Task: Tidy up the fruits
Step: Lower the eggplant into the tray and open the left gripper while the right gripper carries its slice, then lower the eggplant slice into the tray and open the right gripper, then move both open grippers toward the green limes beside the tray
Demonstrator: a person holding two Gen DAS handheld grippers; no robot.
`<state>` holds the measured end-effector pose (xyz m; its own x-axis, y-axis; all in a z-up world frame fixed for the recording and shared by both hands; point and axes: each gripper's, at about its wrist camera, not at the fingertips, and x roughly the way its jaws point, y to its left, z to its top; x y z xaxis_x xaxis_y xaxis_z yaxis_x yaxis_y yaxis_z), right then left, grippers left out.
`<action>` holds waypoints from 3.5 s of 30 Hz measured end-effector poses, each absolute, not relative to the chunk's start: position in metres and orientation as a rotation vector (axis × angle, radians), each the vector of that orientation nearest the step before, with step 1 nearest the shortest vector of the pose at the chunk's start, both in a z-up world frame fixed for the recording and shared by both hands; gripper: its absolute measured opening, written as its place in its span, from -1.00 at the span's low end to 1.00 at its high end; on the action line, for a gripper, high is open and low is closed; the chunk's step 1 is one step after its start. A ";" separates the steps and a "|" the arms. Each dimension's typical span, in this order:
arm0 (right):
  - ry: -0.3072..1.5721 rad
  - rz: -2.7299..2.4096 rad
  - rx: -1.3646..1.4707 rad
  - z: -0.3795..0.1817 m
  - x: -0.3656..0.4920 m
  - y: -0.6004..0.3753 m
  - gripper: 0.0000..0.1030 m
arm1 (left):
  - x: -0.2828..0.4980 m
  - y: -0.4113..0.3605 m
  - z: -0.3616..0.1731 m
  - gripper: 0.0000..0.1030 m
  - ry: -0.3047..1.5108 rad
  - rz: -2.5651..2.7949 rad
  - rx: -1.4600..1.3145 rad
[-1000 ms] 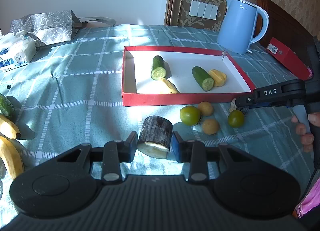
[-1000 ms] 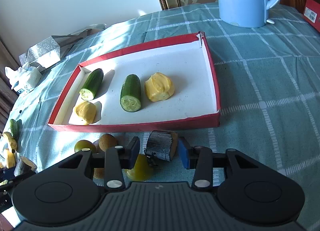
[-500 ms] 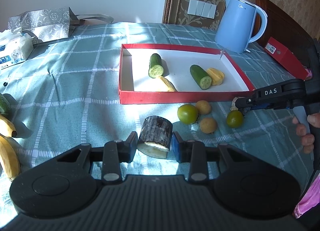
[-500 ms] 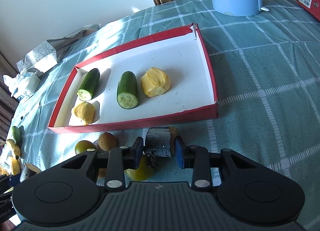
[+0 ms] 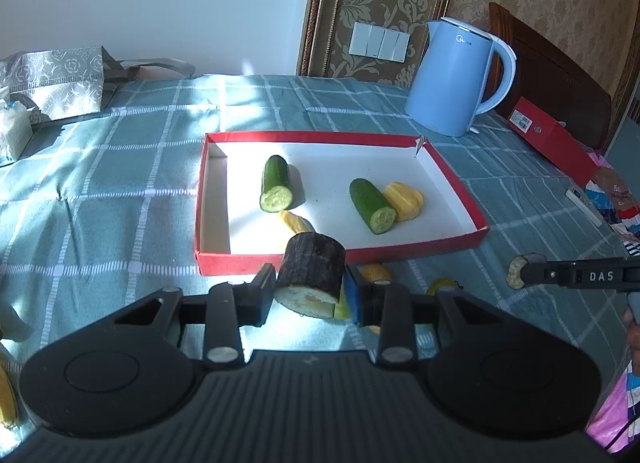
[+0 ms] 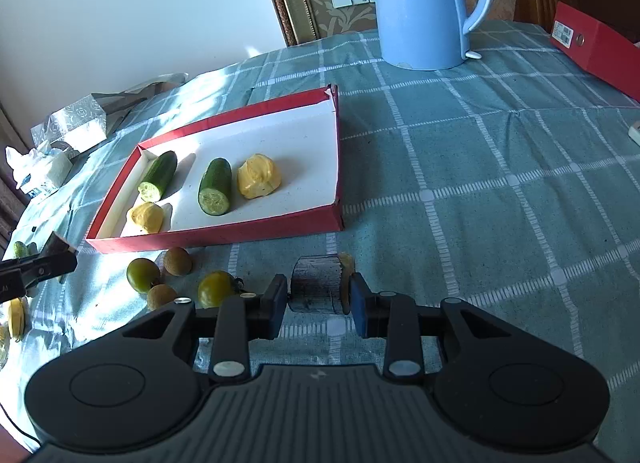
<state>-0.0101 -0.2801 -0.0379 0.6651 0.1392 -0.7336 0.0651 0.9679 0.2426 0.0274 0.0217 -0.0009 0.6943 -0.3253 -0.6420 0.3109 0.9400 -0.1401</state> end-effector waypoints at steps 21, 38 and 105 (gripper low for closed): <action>0.831 -0.137 0.281 -0.039 -0.066 -0.325 -0.38 | 0.160 -0.054 -0.048 -0.39 0.797 -0.326 0.080; 0.792 0.011 0.181 -0.027 -0.032 -0.294 -0.38 | 0.082 -0.006 -0.002 0.35 0.677 -0.249 0.016; 0.804 0.094 -0.023 -0.052 -0.062 -0.290 0.24 | 0.058 -0.023 -0.055 0.37 0.888 -0.117 -0.105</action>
